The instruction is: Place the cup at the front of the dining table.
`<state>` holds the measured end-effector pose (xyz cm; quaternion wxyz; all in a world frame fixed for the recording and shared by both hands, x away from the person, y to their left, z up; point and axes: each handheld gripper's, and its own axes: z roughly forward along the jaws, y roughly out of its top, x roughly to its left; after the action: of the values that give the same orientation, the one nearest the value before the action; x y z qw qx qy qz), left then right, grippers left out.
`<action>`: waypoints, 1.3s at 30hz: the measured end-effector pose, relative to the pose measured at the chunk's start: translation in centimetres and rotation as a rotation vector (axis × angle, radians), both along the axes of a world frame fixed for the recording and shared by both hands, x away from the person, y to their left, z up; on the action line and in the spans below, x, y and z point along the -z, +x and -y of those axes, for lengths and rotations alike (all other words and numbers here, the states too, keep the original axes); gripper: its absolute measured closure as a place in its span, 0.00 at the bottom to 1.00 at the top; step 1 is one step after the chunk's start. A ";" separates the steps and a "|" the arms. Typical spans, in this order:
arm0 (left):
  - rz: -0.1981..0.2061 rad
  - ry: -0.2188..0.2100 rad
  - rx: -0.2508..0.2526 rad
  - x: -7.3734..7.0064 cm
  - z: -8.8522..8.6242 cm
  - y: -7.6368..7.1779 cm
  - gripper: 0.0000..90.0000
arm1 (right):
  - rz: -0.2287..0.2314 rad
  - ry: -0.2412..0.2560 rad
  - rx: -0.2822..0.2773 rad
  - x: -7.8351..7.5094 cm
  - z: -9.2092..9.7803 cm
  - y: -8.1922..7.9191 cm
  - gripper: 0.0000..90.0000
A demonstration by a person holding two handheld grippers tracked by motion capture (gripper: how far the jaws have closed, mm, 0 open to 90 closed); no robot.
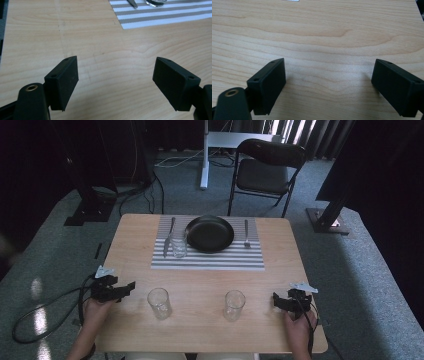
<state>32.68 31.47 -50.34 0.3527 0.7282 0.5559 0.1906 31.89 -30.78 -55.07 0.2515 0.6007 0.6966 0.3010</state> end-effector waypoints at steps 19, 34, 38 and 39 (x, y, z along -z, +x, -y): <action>0.016 0.048 -0.140 2.5 -1.7 -4.9 0.23 | -0.001 0.001 0.001 0.0 0.0 0.0 0.13; -0.012 0.099 -0.183 3.5 -2.3 -6.7 0.23 | -0.001 0.002 0.001 0.0 0.0 0.0 0.13; -0.017 0.106 -0.211 3.5 -2.6 -7.4 0.23 | -0.001 0.001 0.001 0.0 0.0 0.0 0.13; -0.010 0.106 -0.219 3.5 -2.7 -7.5 0.23 | -0.001 0.002 0.001 0.0 0.0 0.0 0.13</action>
<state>25.19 34.12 -53.79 0.2879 0.6816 0.6230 0.2538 31.89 -30.77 -55.05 0.2508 0.6016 0.6961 0.3011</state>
